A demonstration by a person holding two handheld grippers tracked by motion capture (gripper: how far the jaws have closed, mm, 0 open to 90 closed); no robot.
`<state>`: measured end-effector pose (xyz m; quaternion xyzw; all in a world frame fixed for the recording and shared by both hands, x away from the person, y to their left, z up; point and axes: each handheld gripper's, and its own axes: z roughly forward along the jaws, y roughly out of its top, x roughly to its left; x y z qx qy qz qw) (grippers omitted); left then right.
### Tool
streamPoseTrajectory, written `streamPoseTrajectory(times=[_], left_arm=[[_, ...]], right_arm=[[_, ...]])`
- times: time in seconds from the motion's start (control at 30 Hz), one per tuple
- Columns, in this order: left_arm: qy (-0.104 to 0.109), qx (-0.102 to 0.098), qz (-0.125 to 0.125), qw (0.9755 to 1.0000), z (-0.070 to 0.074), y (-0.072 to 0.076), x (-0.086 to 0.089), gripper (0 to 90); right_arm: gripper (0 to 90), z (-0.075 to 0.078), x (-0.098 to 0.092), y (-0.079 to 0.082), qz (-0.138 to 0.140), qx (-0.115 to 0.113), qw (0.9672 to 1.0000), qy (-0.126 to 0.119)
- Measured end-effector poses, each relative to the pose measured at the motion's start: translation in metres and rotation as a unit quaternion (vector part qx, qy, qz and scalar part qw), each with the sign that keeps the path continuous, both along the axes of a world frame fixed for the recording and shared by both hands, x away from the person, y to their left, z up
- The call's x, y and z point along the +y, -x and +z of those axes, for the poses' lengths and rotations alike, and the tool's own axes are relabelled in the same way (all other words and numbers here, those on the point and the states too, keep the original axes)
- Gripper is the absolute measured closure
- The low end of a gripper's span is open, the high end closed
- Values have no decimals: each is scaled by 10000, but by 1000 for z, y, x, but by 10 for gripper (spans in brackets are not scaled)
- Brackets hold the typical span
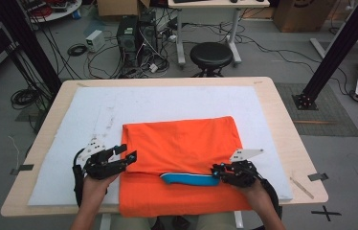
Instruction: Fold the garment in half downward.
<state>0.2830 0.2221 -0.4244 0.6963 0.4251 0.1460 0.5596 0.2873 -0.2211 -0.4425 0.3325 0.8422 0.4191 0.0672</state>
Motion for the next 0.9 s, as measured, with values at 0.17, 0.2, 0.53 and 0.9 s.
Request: streamPoseTrajectory(times=[0.17,0.2,0.53,0.9], left_arm=[[-94,43,168,9998,-2,9,2,399],[-143,84,246,9996,-3,11,1,406],[-629,508,641,9947,-11,15,-10,566],[-1159,848,620,9877,-29,16,-15,555]], right_arm=[[480,11,-17,10,-1025,-523,9924,-437],[466,14,-23,12,-1260,-626,9893,-395],[591,19,-62,15,-2422,-639,9681,-109],[587,-4,-38,-9,-2348,-227,9697,631]])
